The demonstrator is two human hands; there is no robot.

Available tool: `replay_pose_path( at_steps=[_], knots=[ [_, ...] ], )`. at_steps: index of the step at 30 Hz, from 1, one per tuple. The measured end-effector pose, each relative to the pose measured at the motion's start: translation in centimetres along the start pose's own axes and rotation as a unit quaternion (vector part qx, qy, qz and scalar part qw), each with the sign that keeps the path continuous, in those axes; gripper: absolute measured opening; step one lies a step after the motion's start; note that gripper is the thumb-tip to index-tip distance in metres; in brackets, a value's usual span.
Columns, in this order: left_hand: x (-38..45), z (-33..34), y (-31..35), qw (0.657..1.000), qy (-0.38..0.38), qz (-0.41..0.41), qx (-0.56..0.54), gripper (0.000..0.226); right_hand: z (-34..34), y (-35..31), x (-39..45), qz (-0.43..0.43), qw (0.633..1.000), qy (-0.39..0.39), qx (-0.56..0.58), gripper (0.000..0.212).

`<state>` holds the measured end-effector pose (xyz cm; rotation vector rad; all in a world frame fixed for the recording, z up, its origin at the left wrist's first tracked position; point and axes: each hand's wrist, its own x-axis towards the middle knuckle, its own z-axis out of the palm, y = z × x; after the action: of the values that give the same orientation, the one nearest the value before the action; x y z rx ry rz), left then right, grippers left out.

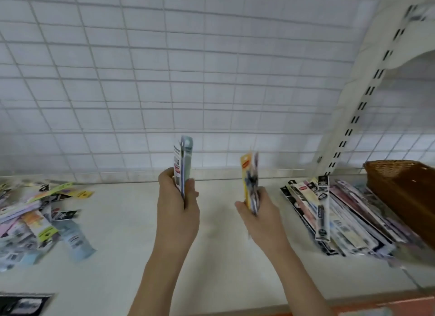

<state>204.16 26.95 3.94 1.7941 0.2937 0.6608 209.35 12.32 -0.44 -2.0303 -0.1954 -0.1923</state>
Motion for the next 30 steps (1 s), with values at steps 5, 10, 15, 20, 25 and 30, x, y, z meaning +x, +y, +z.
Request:
replay_pose_path(
  at_steps=[5,10,15,20,25,30],
  knots=[
    [-1.0,3.6,0.0,1.000,0.018,0.006,0.012,0.009,-3.9,0.8,1.4,-0.003,1.000,-0.001,0.004,0.027],
    [-2.7,6.7,-0.3,0.996,0.069,-0.056,0.029,0.014,-10.3,1.6,3.6,0.004,0.999,0.047,0.016,0.014],
    [-4.4,8.8,-1.5,0.992,0.063,-0.096,0.057,0.010,-16.1,3.7,5.2,0.020,0.997,0.030,-0.065,0.009],
    [-4.3,10.7,0.0,0.990,0.022,-0.118,0.079,0.010,-19.2,6.1,6.3,0.119,0.988,-0.005,-0.100,0.022],
    [-5.0,15.2,3.2,0.981,-0.099,-0.147,0.081,0.020,-20.7,7.4,6.7,0.168,0.975,-0.053,-0.135,0.031],
    [-3.9,20.2,4.7,0.959,-0.195,-0.128,0.160,0.028,-21.3,8.1,6.8,0.172,0.973,-0.077,-0.136,0.041]
  ],
)
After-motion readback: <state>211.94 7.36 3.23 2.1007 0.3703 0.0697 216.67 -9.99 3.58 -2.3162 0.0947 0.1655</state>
